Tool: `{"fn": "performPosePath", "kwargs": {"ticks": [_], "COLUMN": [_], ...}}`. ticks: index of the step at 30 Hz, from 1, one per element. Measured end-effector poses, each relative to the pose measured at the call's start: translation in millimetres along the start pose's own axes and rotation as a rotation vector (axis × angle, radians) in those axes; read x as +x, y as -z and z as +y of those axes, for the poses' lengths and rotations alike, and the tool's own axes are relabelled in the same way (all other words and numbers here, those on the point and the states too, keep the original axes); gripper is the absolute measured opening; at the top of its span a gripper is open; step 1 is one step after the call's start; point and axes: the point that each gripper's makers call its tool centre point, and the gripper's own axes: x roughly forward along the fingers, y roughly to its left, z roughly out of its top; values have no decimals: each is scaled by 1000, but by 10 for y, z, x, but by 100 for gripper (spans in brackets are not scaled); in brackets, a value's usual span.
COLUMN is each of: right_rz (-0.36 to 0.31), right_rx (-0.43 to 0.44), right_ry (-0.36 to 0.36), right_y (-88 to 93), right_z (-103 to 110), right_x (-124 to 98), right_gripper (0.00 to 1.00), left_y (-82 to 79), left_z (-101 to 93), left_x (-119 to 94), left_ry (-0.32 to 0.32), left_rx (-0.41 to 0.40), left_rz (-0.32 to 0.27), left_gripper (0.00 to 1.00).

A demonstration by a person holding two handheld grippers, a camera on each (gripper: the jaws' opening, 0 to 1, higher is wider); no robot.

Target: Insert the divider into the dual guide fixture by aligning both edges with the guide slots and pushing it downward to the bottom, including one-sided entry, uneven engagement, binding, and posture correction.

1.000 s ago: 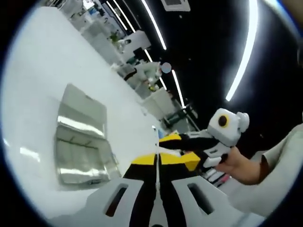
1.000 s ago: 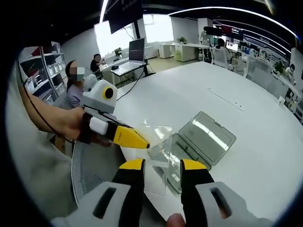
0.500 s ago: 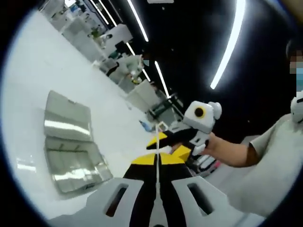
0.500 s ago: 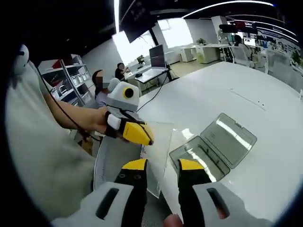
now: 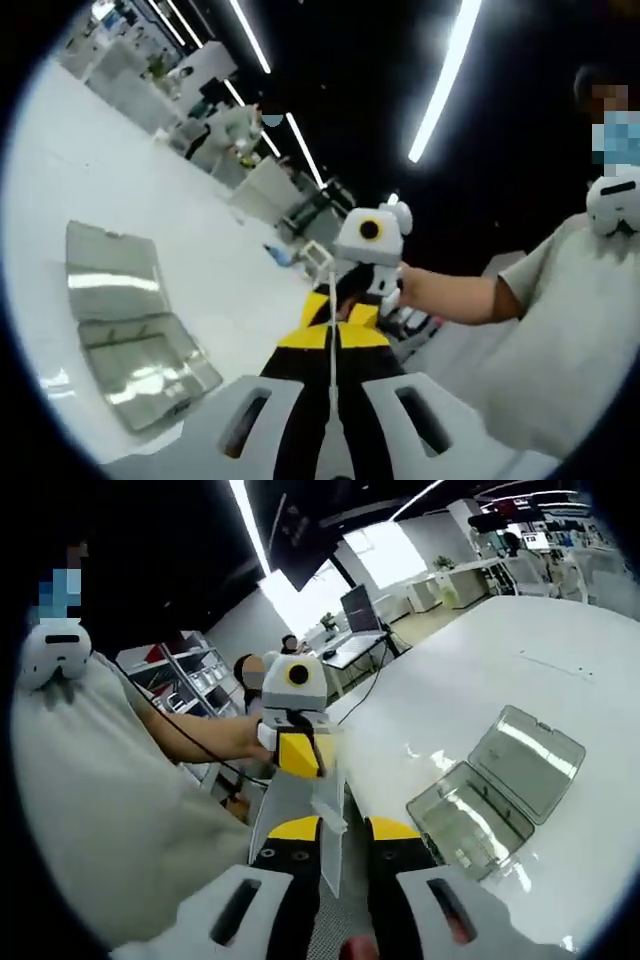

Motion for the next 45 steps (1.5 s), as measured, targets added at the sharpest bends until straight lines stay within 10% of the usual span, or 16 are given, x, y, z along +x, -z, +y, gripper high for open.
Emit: {"fn": "performPosePath", "kwargs": {"ticks": [6,45], "right_rz": [-49,-53], "right_rx": [80,225], "right_ry": [-126,-262], "right_y": [-53,-61], "right_z": [160,312], "right_x": [-43,57], "right_gripper": [11,0], "left_y": [-7,-11], "left_z": [-66,-176], "left_x": [15,46], "left_ry": [42,112], "left_rx": [1,3], "left_rz": [11,19], "left_gripper": [0,0]}}
